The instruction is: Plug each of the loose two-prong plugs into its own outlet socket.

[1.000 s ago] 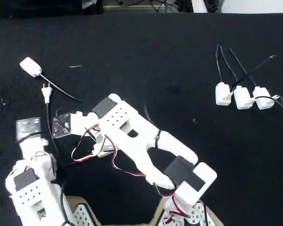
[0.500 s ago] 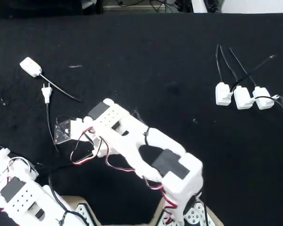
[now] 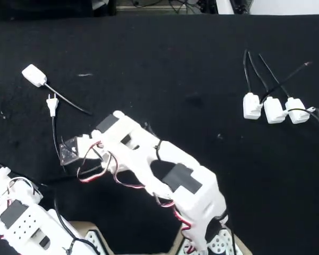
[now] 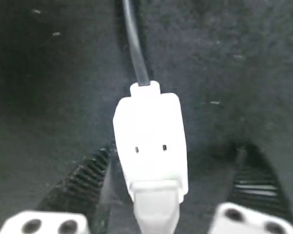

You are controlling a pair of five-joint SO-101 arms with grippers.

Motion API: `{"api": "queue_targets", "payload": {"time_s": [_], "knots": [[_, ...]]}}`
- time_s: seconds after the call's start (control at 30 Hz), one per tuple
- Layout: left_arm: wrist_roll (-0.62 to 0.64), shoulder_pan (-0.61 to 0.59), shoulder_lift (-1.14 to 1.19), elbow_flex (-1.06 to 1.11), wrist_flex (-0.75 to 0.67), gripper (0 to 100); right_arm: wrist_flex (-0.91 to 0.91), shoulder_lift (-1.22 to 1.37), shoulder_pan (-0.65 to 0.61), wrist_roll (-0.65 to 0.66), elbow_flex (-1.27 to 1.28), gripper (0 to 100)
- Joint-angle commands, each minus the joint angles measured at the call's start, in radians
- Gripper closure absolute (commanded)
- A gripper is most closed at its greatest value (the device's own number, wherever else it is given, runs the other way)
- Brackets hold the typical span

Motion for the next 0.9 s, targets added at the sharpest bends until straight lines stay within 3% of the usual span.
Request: {"api": "queue_targets", "payload": {"time_s": [0.0, 0.03, 0.23, 0.57, 0.87], "knots": [[0.009, -0.008, -0.002, -0.061, -0.012, 86, -0.011, 0.007, -0.008, -0.008, -0.039, 98.8], [0.009, -0.008, -0.002, -0.061, -0.014, 86, 0.003, 0.007, 0.005, -0.025, -0.038, 95.2], [0.008, -0.008, -0.002, -0.042, -0.040, 86, 0.080, -0.042, 0.118, -0.146, -0.019, 98.8], [0.006, 0.024, -0.002, -0.028, -0.044, 86, 0.080, -0.300, 0.511, -0.672, 0.013, 98.7], [0.003, 0.101, -0.002, -0.007, -0.044, 86, -0.015, -0.205, 0.882, -0.703, 0.008, 98.4]]}}
